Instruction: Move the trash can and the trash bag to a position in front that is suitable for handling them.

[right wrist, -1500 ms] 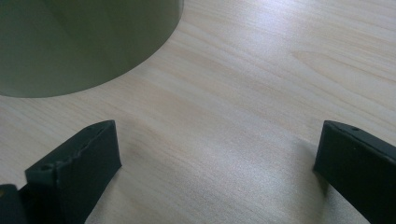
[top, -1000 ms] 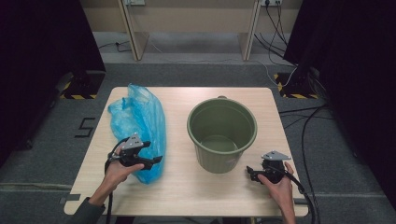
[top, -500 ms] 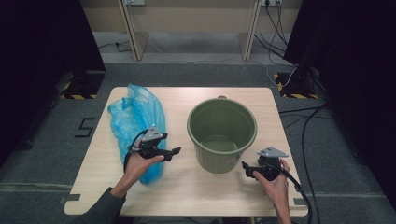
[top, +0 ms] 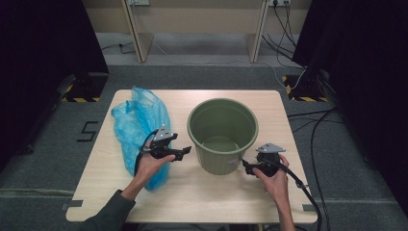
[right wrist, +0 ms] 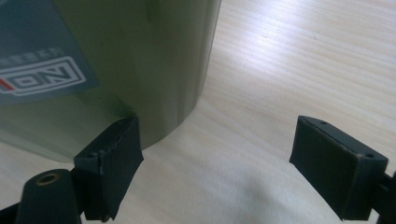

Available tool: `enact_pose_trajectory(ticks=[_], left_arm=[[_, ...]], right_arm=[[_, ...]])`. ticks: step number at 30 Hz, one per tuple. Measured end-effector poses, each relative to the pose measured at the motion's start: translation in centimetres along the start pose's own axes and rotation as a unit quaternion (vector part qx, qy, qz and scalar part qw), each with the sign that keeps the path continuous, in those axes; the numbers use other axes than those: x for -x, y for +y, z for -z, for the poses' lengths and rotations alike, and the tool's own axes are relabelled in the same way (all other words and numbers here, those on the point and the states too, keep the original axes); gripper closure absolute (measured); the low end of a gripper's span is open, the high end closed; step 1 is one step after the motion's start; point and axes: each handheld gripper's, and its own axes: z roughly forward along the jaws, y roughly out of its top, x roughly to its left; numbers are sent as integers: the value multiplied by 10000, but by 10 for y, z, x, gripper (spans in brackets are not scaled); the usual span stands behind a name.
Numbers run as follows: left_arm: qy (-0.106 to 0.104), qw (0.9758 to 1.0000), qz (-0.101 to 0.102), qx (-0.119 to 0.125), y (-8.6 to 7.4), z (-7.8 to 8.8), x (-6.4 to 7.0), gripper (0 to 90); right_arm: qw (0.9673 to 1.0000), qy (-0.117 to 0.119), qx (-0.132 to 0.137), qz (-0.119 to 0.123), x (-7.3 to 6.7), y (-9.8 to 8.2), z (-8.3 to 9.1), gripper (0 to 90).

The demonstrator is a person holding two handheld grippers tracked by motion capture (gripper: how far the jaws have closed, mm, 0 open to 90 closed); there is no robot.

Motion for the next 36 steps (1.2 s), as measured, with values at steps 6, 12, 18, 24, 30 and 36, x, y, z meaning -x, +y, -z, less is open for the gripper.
enact_pose_trajectory(ticks=[6, 12, 18, 24, 30, 36], left_arm=[[-27, 10000, -6, 40, 2, 3, 1, 174], [-9, 10000, 16, 75, 2, 6, -1, 172], [35, 10000, -25, 24, 1, 4, 0, 171], [100, 9999, -72, 32, 2, 4, 0, 173], [261, 9996, -27, 80, 0, 0, -4, 201], [186, 9998, 22, 50, -2, -2, -4, 189]], right_arm=[[9999, -36, -55, 122, -2, 8, -8, 163], [9994, -214, -137, 247, -3, 15, -13, 163], [9989, -297, -199, 315, -4, 18, -14, 168], [9988, -280, -187, 354, -4, 19, -15, 187], [9998, 0, -133, 153, -8, 24, -30, 232], [9994, -51, -151, 311, -15, 36, -42, 209]])
